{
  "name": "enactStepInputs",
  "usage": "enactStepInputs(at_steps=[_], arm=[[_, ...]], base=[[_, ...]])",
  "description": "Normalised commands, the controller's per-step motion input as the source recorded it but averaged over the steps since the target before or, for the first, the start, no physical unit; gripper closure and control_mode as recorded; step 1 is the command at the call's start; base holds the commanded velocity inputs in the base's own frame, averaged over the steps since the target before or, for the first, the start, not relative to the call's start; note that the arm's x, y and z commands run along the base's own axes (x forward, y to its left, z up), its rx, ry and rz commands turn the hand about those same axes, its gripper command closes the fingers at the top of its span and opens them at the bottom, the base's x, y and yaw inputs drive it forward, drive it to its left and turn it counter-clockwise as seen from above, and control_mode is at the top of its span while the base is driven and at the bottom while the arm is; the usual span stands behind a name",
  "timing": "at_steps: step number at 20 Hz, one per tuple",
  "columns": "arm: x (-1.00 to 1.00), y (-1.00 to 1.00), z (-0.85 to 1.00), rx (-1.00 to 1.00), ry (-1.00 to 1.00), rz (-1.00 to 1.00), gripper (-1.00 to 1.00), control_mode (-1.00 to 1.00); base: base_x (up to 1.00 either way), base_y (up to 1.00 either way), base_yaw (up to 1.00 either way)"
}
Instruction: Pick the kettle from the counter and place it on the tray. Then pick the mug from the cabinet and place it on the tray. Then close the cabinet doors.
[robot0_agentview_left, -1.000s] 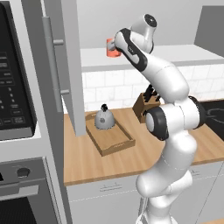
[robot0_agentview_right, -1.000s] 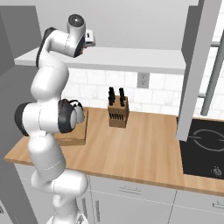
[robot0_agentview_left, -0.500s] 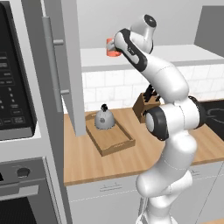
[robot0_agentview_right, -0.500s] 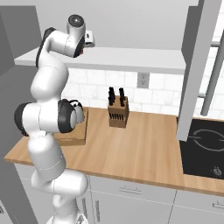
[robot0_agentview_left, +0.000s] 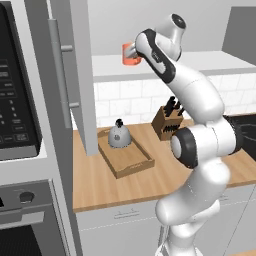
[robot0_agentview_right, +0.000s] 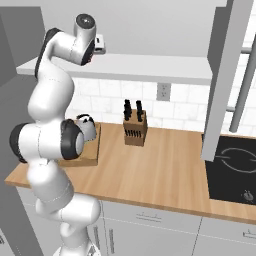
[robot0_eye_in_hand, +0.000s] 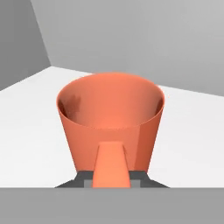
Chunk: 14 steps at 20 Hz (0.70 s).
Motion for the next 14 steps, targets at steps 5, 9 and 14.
enactStepInputs(at_steps=[5, 9, 14], arm=[[-1.0, 0.0, 0.01, 0.02, -0.04, 0.09, 1.0, -1.0], [-1.0, 0.0, -0.08, 0.0, -0.09, 0.1, 1.0, -1.0], [-1.0, 0.0, -0.23, 0.0, -0.08, 0.13, 1.0, -1.0]], base=[[0.0, 0.0, 0.0], [0.0, 0.0, 0.0], [0.0, 0.0, 0.0]])
